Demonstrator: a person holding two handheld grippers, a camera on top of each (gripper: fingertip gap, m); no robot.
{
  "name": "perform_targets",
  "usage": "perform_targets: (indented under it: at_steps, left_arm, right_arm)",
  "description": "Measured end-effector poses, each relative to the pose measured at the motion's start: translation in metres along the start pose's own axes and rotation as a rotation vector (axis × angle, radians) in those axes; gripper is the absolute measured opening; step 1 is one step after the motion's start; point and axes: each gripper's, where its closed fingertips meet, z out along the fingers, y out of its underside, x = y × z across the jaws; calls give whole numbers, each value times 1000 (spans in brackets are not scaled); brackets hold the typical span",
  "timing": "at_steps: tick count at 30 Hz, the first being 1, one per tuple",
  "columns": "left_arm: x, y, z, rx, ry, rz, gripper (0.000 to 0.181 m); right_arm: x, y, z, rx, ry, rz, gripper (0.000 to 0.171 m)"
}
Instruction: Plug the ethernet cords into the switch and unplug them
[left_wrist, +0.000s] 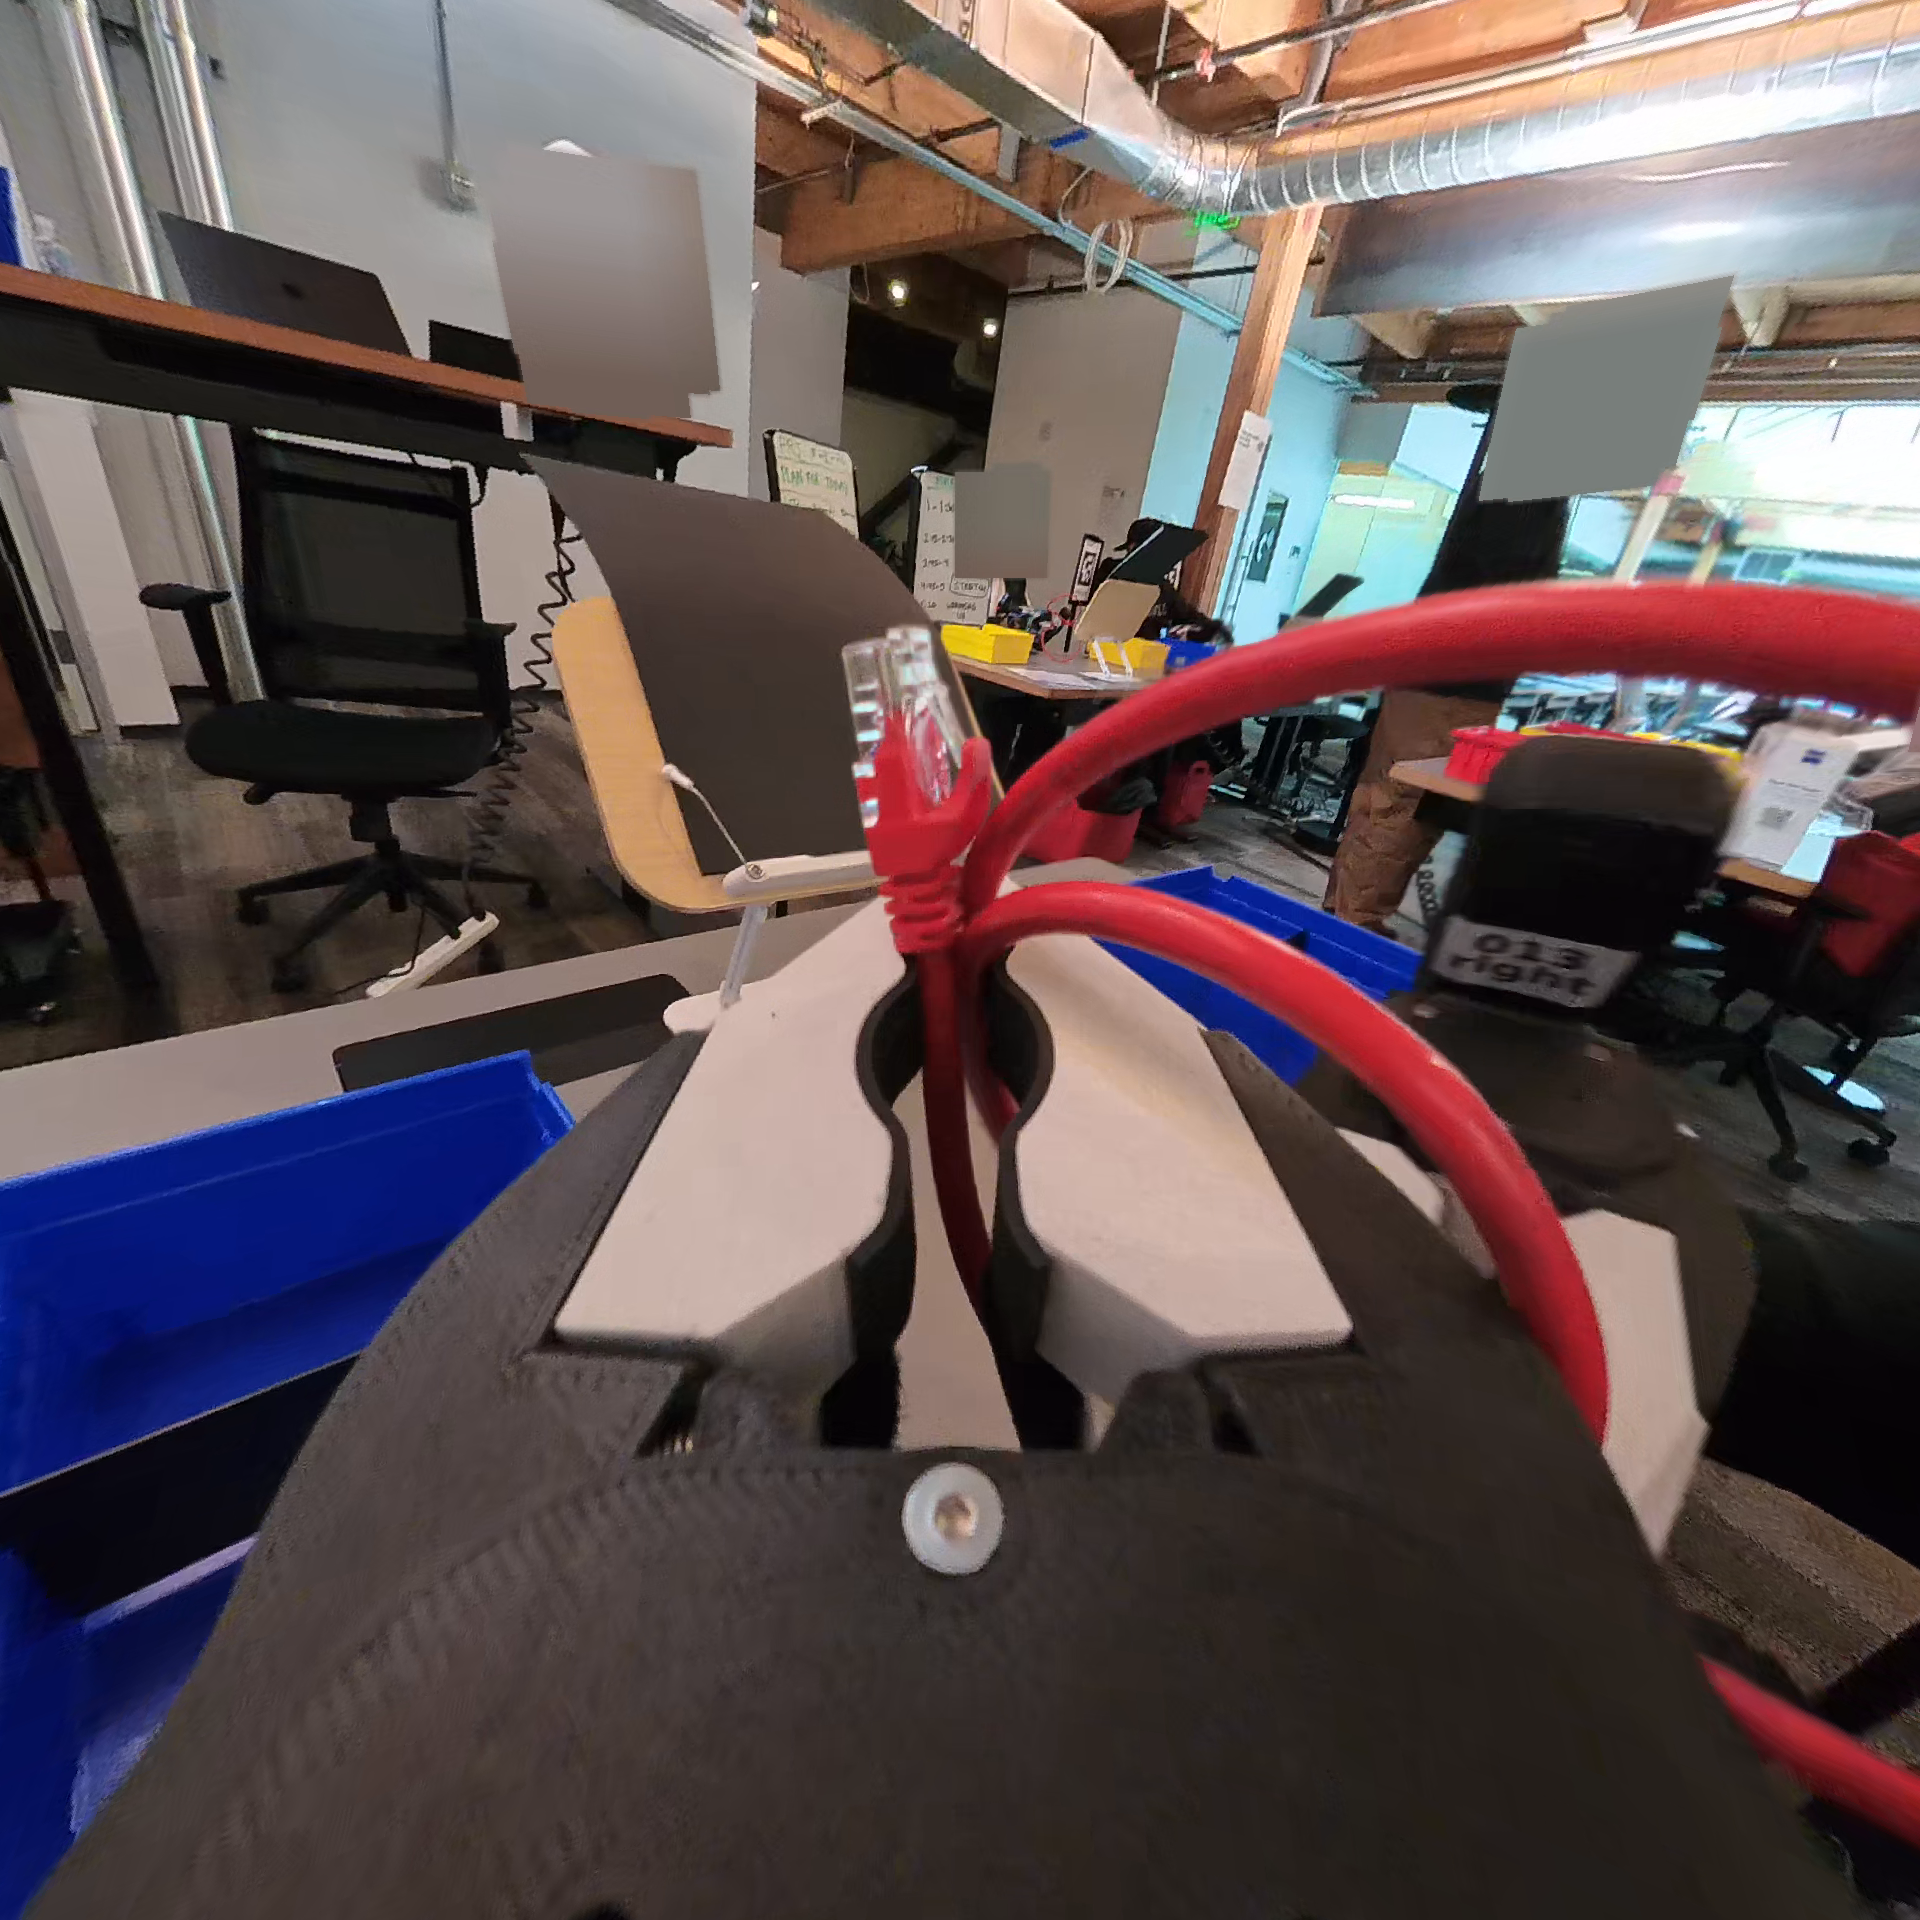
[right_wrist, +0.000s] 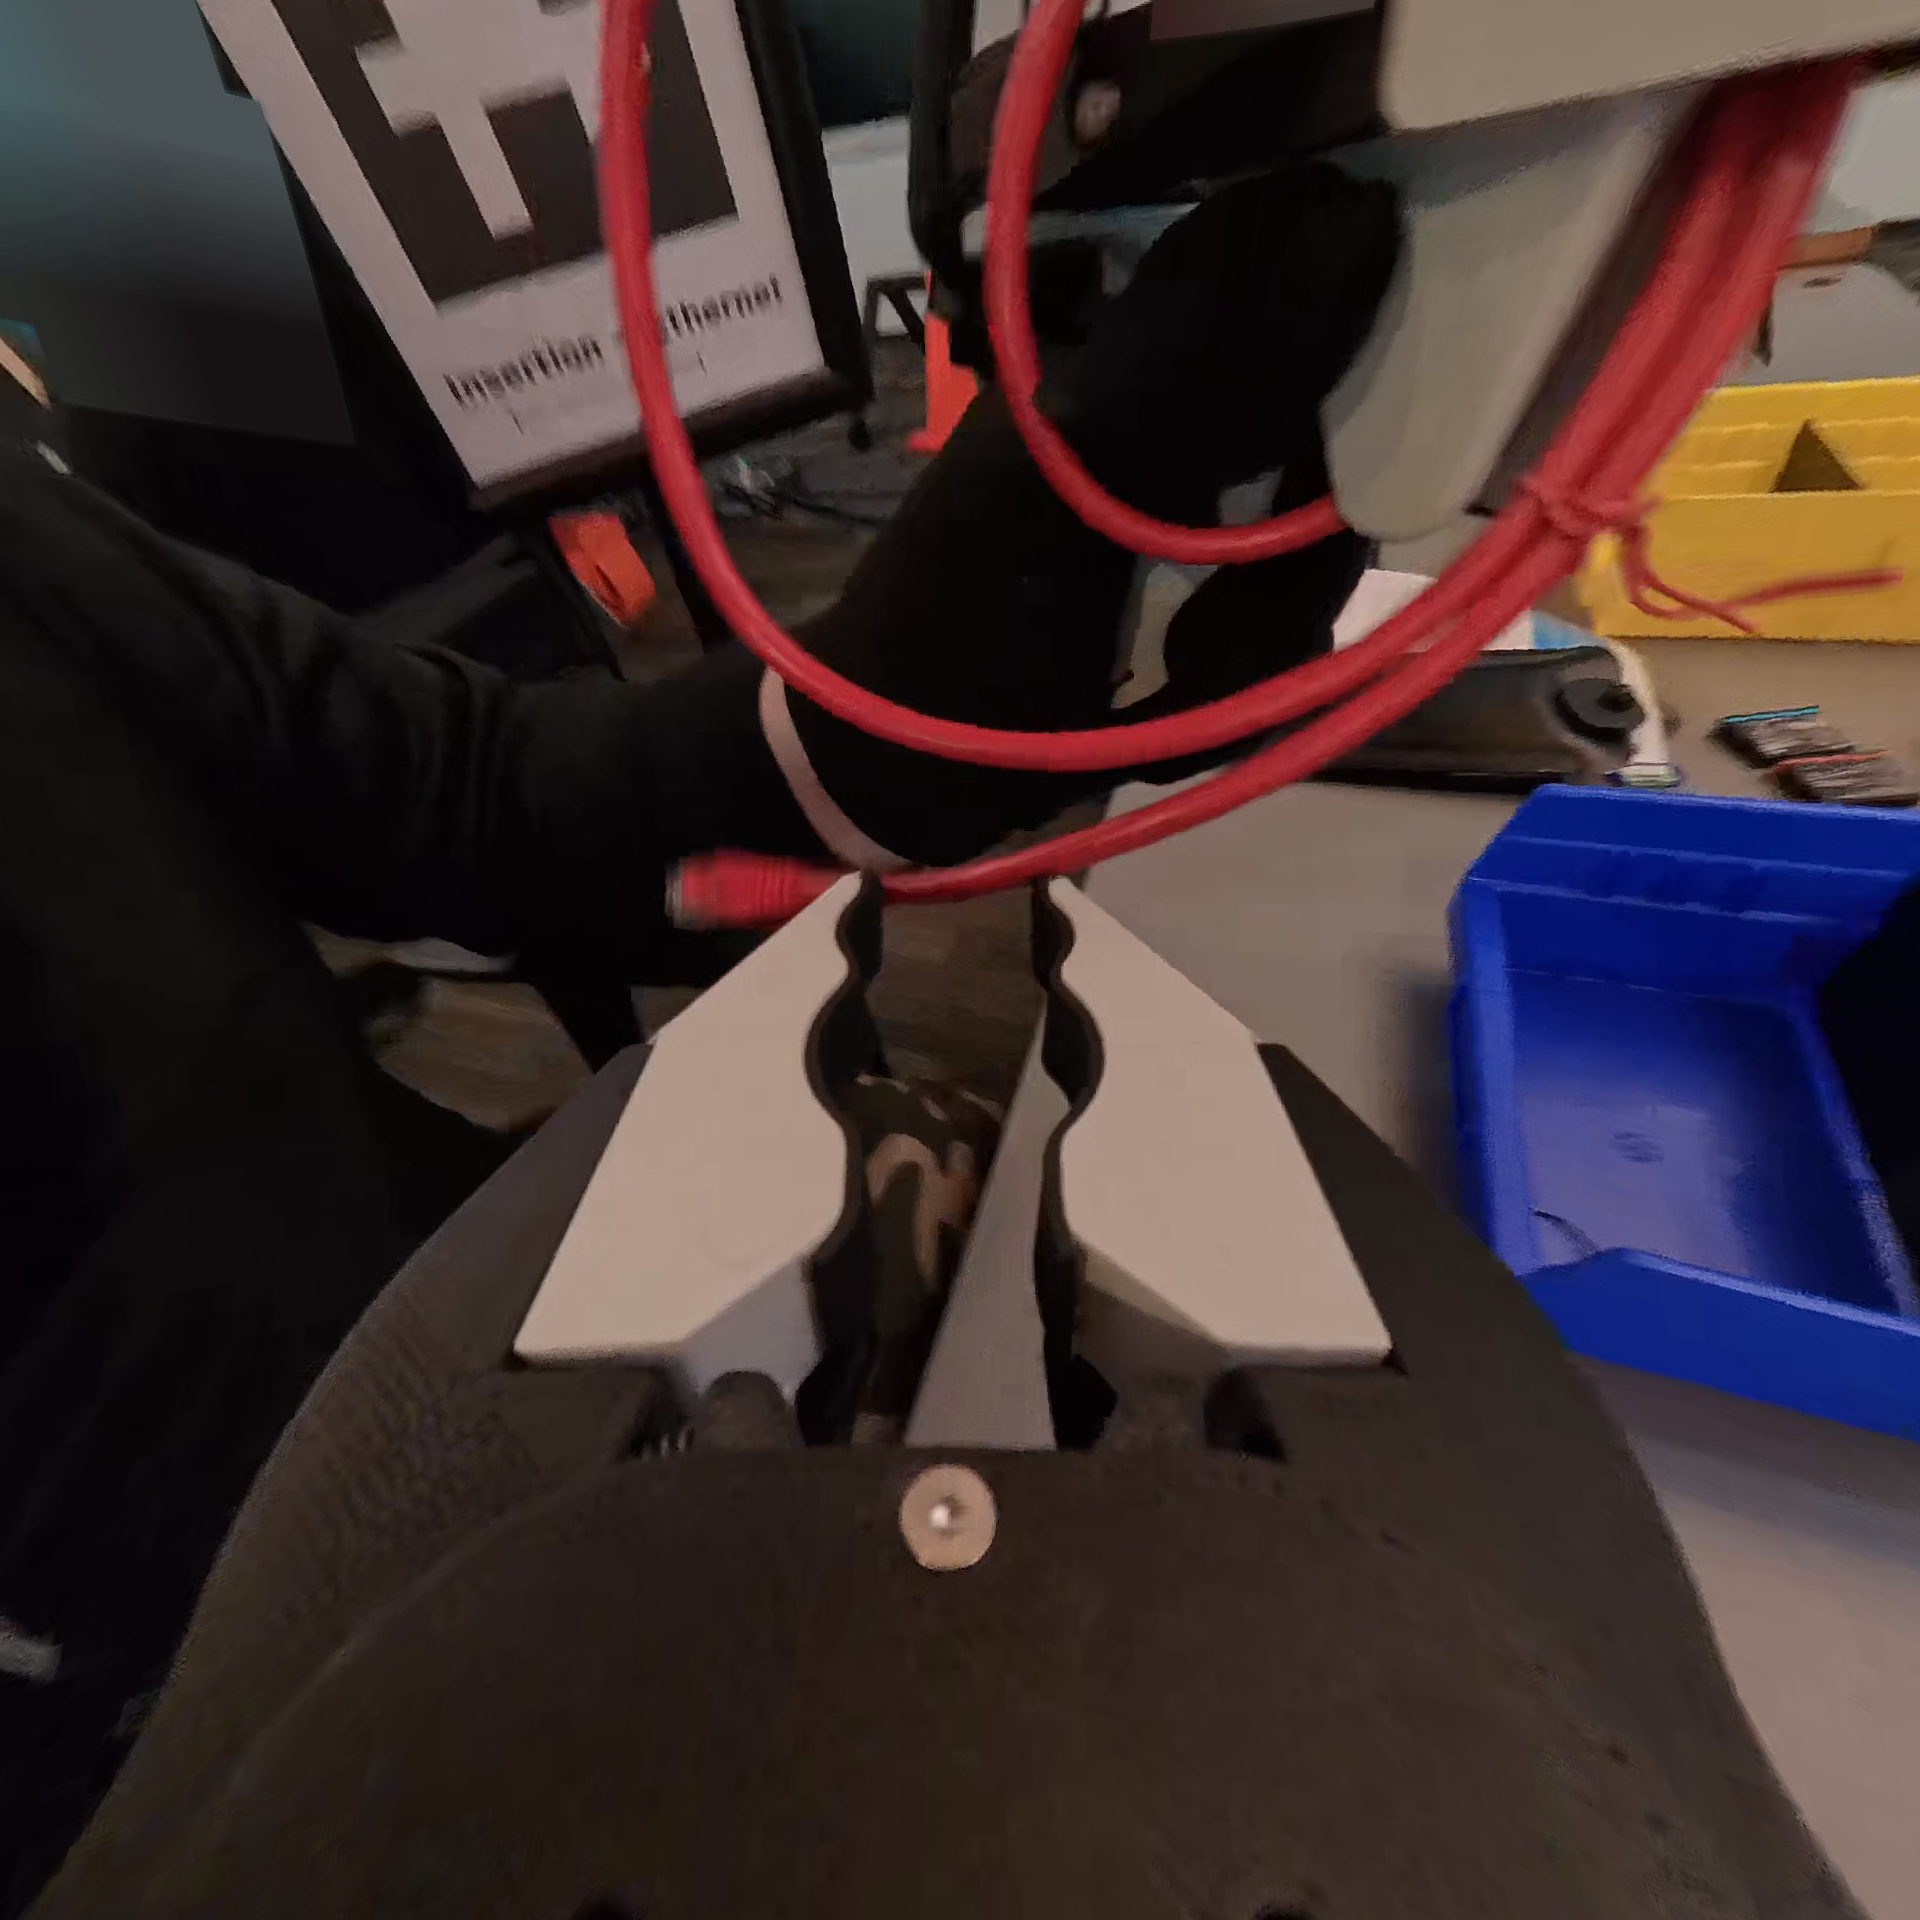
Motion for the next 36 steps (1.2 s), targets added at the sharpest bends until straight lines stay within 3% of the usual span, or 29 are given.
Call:
perform_targets:
  at_steps: [1, 4, 8, 14, 15, 20, 27, 31, 36]
  left_arm:
    - [-3, 3, 1, -11, -12, -2, 1]
    - [-6, 10, 3, -28, -18, -14, 2]
    - [-13, 23, 8, -106, -91, 66, 2]
    - [4, 43, 24, -211, -140, 187, 2]
    - [3, 46, 25, -227, -156, 201, 2]
    - [-2, 57, 27, -273, -191, 201, 2]
    - [-16, 70, 26, -362, -309, 256, 2]
    - [-12, 78, 31, -386, -303, 289, 2]
    - [3, 81, 36, -369, -173, 209, 7]
  right_arm:
    - [-3, 2, 2, -22, 8, -53, 19]
    - [-1, 10, 3, -122, 84, -184, 21]
    - [-3, -22, -20, -5, 127, -232, 18]
    - [-3, -40, -17, 148, 94, -152, 82]
    - [-3, -40, -17, 163, 93, -148, 84]
    - [-9, -56, -25, 292, 37, -118, 69]
    - [-4, -38, -10, 296, -59, 41, 73]
    - [5, -37, -14, 360, -79, 98, 44]
    - [-2, -36, -25, 384, -165, 76, 29]
